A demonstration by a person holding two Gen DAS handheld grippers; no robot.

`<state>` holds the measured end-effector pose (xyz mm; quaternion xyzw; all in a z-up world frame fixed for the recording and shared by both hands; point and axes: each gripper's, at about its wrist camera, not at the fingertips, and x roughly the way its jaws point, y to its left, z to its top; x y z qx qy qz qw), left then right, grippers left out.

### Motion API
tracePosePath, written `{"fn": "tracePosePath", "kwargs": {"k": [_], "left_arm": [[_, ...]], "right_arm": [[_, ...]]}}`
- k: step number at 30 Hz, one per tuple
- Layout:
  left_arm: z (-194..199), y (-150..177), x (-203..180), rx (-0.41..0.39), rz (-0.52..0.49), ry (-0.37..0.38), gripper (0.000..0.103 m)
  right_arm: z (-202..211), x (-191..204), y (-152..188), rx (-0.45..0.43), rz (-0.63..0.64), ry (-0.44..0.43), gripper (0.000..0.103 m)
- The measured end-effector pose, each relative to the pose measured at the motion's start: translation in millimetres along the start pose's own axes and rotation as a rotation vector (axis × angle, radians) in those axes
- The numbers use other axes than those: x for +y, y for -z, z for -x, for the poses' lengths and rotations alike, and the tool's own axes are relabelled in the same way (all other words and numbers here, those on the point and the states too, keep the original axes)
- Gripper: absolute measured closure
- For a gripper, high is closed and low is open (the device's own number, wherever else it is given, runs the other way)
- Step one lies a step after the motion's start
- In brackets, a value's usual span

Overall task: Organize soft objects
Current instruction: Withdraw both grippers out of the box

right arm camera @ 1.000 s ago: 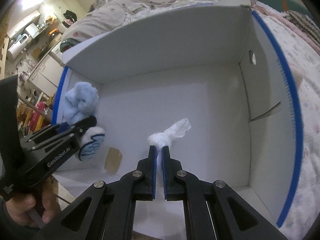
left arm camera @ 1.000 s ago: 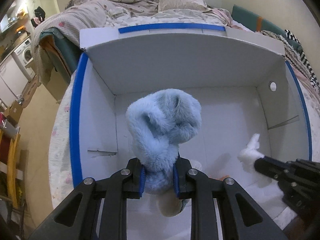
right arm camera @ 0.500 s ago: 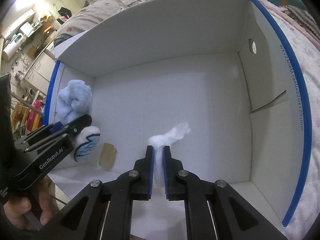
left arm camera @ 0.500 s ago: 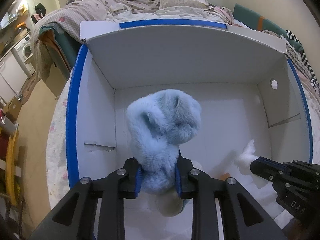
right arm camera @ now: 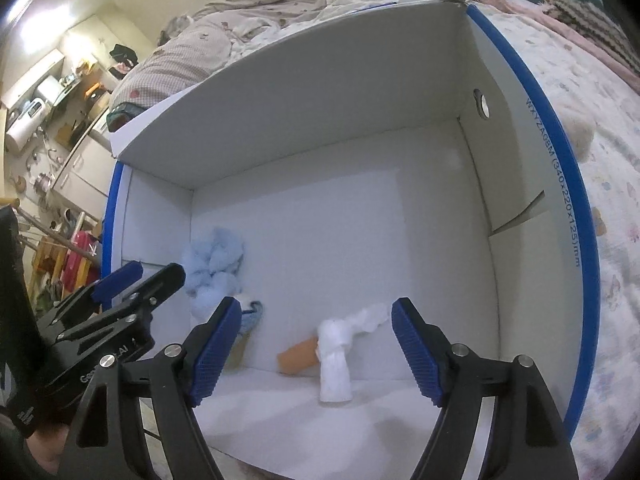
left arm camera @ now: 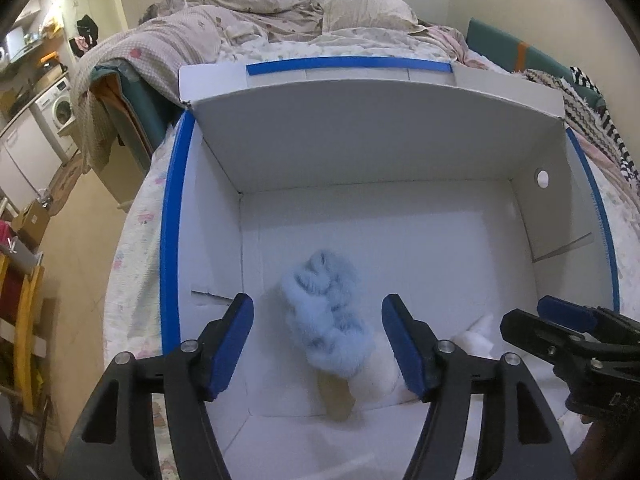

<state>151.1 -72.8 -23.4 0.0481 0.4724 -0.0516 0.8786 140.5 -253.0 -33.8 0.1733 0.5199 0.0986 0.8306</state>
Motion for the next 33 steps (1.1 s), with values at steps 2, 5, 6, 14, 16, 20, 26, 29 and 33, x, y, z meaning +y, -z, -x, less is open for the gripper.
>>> {"fn": "tracePosePath", "kwargs": {"k": [2,5,6,14,16,20,26,29,33], "left_arm": [[1,1,2,0.003,0.008,-0.001,0.039],[5,3,6,0.005,0.020,-0.003,0.039],[7,4,7,0.005,0.021,-0.007,0.039],[31,16,20,-0.006,0.034,-0.021,0.039],[38,19,23,-0.013,0.031,-0.024,0.039],[50,30,30,-0.013,0.043,-0.005,0.039],[59,48,36,-0.007,0.043,-0.037,0.039],[65,57,43,-0.005,0.060,-0.045,0.039],[68,71,54,0.003,0.090,-0.057,0.039]], "right_arm": [[1,1,1,-0.001,0.000,-0.001,0.021],[2,4,1,-0.003,0.007,-0.001,0.021],[3,4,2,-0.005,0.009,-0.001,0.021],[10,8,8,-0.015,0.020,0.006,0.021],[14,9,13,-0.012,0.021,0.011,0.021],[26,8,22,-0.015,0.020,0.014,0.021],[45,5,35,-0.025,0.007,0.027,0.021],[51,0,43,-0.022,-0.010,0.040,0.021],[61,-4,50,-0.041,-0.026,0.049,0.021]]}}
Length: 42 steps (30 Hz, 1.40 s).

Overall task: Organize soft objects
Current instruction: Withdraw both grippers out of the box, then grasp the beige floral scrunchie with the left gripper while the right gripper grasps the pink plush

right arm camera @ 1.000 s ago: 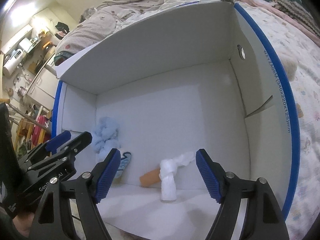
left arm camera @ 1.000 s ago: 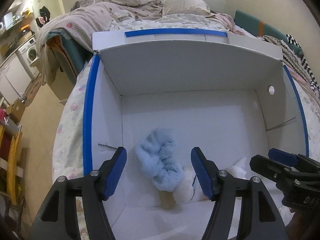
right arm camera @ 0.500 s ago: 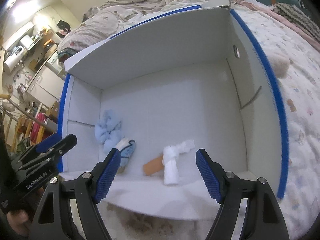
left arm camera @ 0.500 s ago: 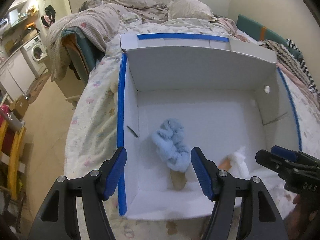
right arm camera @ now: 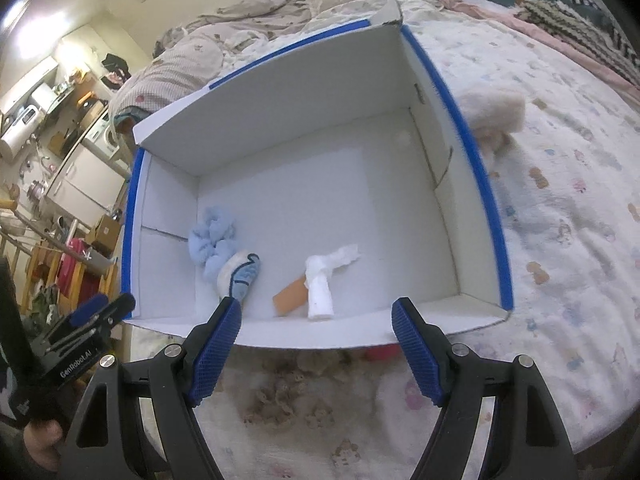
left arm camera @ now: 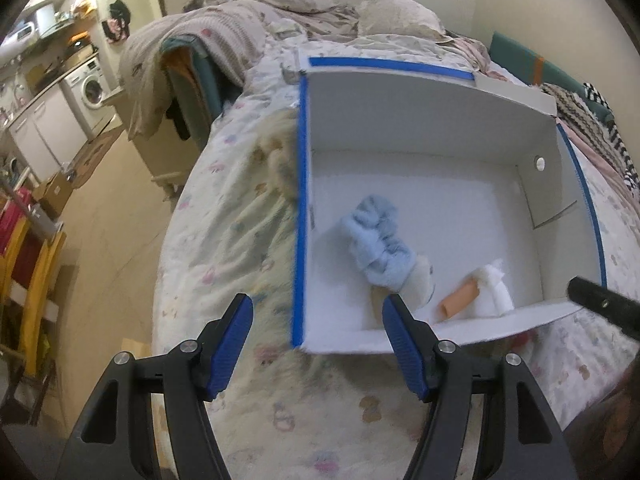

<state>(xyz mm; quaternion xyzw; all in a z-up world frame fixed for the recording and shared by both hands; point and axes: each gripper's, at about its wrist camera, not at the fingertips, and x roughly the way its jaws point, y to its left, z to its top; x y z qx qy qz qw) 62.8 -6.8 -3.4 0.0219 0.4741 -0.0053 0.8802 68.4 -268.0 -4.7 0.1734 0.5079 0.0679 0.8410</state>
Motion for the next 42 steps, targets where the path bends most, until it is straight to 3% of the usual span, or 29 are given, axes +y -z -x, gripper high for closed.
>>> {"fn": "tracePosePath", "kwargs": {"k": [7,19,28,36,42], "left_arm": [[7,15,11,0.008,0.047,-0.001,0.039],[5,35,-6,0.044,0.003,0.028,0.039],[-25,46,-39,0.178,-0.049,0.131,0.039],[-57,69,-89,0.330,-0.176,0.271,0.039],[-82,79,-110,0.392,-0.192,0.309,0.039]], "right_arm": [[16,-1,11,-0.039,-0.004,0.007,0.021],[12,-5,29,0.008,0.021,0.043,0.021],[5,-17,30,0.042,-0.056,0.032,0.021],[-3,-26,28,0.069,-0.088,0.037,0.021],[-10,-36,29,0.092,-0.120,0.062,0.021]]}}
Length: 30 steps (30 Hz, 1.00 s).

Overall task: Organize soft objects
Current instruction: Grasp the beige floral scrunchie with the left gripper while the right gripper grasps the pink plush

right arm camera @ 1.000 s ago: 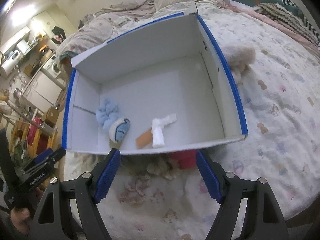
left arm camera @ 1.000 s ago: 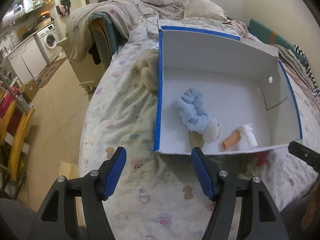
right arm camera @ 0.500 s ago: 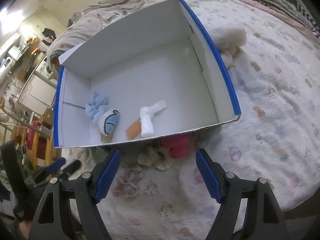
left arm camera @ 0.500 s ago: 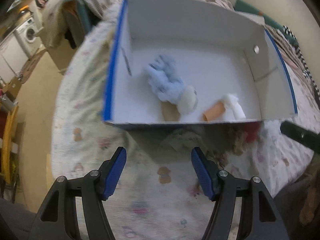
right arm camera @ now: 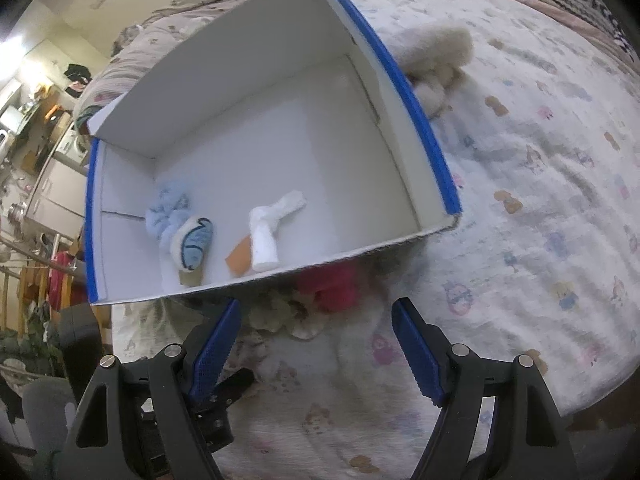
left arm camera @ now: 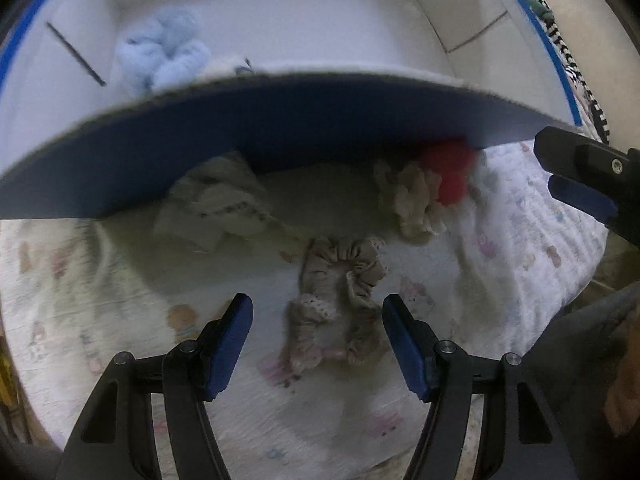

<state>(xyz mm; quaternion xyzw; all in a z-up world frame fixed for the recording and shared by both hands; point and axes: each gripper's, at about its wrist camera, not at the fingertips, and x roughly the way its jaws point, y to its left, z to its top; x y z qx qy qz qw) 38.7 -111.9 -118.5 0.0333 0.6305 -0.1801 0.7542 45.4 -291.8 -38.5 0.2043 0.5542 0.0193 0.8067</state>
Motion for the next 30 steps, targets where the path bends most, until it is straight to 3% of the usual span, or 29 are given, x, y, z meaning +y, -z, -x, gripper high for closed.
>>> {"fn": "tracePosePath", "kwargs": {"k": [3,5,7,9,12,18,22,27,30], "left_arm": [[-8,-1,-5,0.017,-0.016,0.001,0.039],[-10,-1,-8,0.013,-0.031,-0.016,0.054],[-11,-2,-8,0.022,-0.038,-0.031,0.082],[-11,-3,-5,0.033,-0.018,0.014,0.090],[-3,-2,6,0.036,0.020,0.050,0.091],[32,12,22,-0.034,0.060,0.005,0.092],[65,21,46,-0.109,0.124,-0.024,0.092],[96,32,77,-0.203,0.204,-0.092,0.092],[103,30,89,-0.221,0.240,-0.114,0.092]], "right_arm": [[-3,-11,0,0.008,-0.042,0.034,0.021],[-7,-22,-1,0.027,-0.090,0.034,0.021],[-12,-33,-2,0.047,-0.141,0.035,0.021],[-17,-40,-3,0.061,-0.175,0.030,0.021],[-23,-42,-5,0.073,-0.181,0.027,0.021],[-32,-31,-9,0.075,-0.156,0.003,0.025],[-43,-18,-12,0.086,-0.108,0.037,0.040],[-58,1,-16,0.098,-0.022,0.086,0.040],[-68,9,-17,0.110,0.014,0.102,0.041]]}}
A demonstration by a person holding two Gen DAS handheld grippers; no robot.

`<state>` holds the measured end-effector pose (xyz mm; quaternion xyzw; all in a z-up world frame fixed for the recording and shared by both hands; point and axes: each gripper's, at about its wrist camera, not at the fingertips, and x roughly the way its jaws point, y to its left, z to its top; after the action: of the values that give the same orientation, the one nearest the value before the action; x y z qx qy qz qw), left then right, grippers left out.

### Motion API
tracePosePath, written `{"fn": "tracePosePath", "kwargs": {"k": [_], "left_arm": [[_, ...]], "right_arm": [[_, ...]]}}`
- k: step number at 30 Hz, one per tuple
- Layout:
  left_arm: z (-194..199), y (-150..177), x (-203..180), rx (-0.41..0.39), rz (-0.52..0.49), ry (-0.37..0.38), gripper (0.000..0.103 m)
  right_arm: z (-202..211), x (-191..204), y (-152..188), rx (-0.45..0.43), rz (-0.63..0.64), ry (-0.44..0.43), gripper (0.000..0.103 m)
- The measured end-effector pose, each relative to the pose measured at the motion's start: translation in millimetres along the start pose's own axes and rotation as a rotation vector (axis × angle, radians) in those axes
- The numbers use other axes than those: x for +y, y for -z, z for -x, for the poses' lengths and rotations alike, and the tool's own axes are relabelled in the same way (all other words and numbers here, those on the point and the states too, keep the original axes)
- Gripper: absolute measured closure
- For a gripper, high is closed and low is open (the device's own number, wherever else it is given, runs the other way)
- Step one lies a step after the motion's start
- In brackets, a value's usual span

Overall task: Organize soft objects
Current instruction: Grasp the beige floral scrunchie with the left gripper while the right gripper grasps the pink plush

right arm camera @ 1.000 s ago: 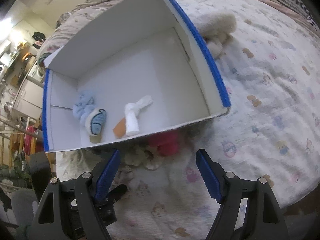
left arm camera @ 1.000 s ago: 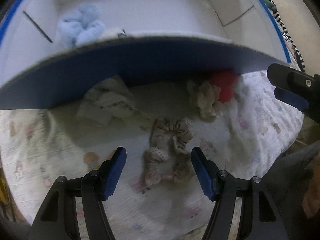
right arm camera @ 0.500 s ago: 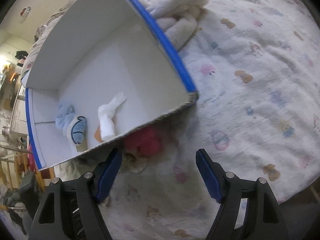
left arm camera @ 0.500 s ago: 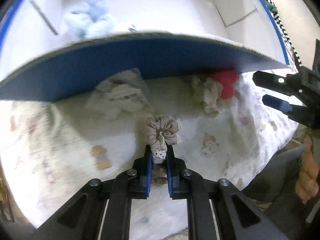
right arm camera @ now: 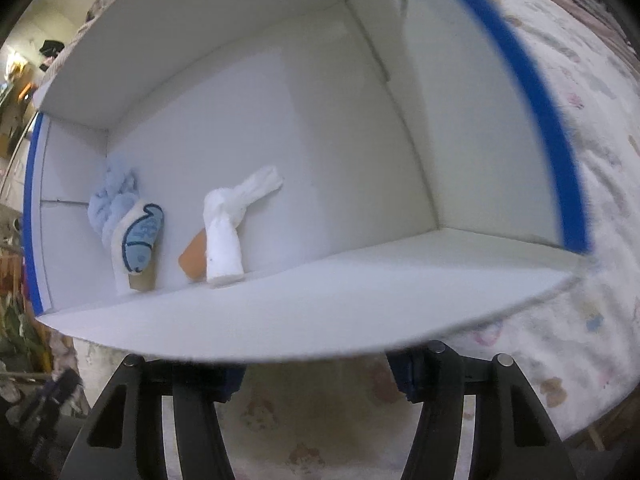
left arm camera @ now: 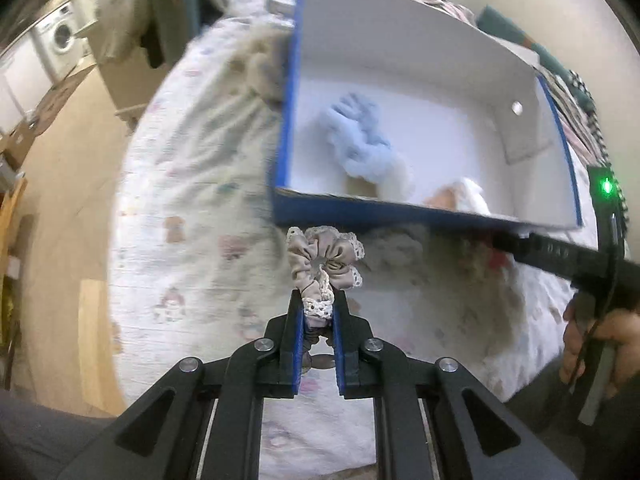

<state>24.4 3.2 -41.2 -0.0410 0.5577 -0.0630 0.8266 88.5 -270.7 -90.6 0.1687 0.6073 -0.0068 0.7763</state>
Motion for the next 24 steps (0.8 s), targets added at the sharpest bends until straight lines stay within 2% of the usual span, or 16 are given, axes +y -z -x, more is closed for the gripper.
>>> {"fn": "tracePosePath", "kwargs": {"k": [4,14,24], "left_arm": [[2,2,9,-0.012,0.005,-0.017,0.091],[-1,-4,9,-0.026,0.022,-0.051,0.092],[-3,-3,16,-0.029,0.044,-0.099,0.092]], "right_arm": [[-11,7,-1,-0.002,0.031,0.017,0.055],[9,-6,12,-0.039,-0.021,-0.039,0.056],[40,5,32,-0.065,0.025,-0.072,0.056]]}}
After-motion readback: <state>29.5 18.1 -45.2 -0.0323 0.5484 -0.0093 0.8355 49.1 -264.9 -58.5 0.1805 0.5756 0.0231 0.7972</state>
